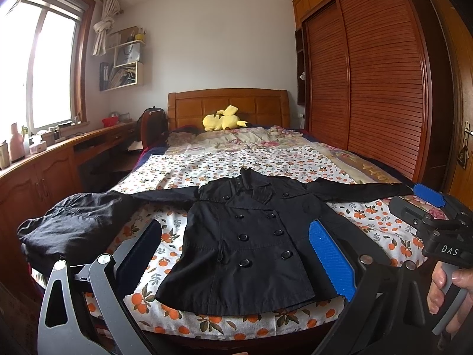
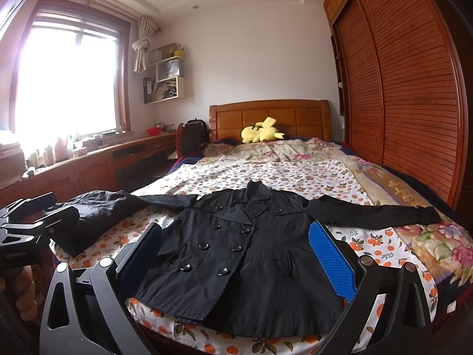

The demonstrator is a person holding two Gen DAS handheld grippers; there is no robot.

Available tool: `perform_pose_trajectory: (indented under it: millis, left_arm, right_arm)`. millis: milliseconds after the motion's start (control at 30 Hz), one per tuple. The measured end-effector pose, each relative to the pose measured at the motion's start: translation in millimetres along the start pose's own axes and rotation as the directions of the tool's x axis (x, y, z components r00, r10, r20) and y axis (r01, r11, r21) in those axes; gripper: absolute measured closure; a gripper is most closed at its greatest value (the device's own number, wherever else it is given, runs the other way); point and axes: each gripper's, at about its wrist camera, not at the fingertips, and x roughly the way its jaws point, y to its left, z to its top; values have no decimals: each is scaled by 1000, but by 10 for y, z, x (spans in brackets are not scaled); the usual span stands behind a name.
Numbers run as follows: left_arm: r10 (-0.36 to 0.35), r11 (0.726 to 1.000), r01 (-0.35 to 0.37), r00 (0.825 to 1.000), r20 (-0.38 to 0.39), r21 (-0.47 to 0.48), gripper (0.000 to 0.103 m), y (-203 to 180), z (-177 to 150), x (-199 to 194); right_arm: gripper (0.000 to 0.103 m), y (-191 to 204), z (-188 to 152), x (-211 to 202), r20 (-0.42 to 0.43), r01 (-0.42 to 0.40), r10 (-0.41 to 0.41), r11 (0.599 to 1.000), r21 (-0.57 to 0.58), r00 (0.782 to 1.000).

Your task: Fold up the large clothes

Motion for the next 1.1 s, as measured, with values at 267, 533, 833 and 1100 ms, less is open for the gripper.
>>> perform_pose_trajectory:
  millis: [267,533,833,1100]
  left_arm:
    - [-1,1000,1,1000,-24,-8,2,39,-44,73]
    - [4,1000,-4,999,-43,-14,2,91,-86,220]
    - [24,1000,-25,996,-84,-16,2,215,-178,550]
    - [32,999,-34,992,-126,-15,2,393,-286,921]
  right_arm:
    - [7,10,-96,104,-14,-2,2,1000,-6,1000]
    - [7,17,-133,298,-27,1,-2,1000,-25,1000]
    - [7,63,-146,631,-46,-33,31,999,-36,998]
    - [7,154,-217,951,-67,-63,59,996,-58,996]
